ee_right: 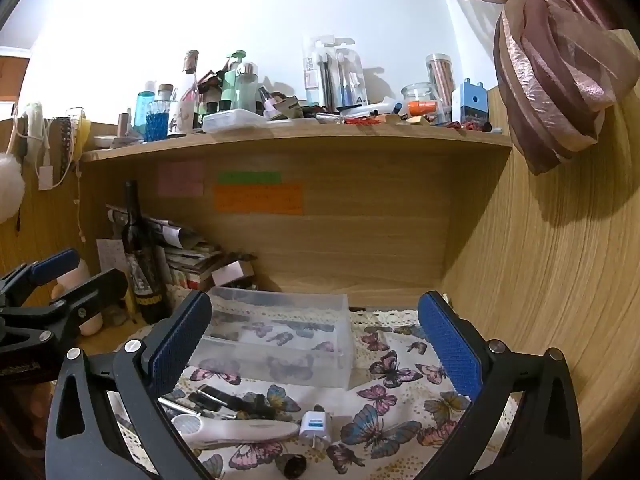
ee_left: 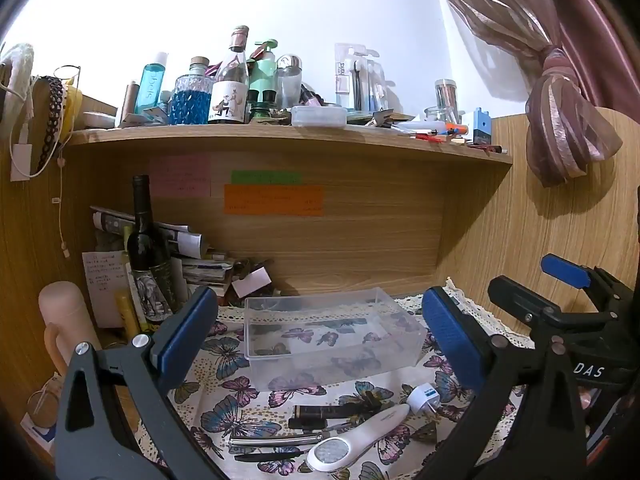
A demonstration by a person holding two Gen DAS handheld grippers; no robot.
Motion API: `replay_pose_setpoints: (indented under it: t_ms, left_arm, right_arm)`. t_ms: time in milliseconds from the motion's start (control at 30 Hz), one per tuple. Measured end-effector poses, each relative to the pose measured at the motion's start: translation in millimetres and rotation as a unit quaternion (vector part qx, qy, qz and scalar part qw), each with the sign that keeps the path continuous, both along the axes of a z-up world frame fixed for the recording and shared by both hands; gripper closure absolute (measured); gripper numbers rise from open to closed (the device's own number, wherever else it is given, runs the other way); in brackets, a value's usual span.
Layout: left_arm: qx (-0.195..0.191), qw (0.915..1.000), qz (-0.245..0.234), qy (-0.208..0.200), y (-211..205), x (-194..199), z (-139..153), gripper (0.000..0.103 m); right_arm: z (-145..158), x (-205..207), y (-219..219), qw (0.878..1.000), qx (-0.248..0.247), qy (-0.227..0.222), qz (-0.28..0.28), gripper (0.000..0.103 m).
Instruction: Organize rigid objects
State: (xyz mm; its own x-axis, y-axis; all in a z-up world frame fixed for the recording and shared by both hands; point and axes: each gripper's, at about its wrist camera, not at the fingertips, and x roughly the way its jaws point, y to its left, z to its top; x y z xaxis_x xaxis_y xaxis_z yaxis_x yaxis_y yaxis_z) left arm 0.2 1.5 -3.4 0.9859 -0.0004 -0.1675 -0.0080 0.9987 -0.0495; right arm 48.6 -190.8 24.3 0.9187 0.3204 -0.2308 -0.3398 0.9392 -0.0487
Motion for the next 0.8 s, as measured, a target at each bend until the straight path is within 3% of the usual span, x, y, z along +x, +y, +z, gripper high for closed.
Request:
replay_pose_setpoints:
  t_ms: [800]
  left_arm:
    - [0.0,1.0,0.001,0.0,-2.7,-0.4,0.3,0.0]
  right_arm:
    - [1.0,-3.4,0.6,1.0,0.009,-0.009,0.006,0.0]
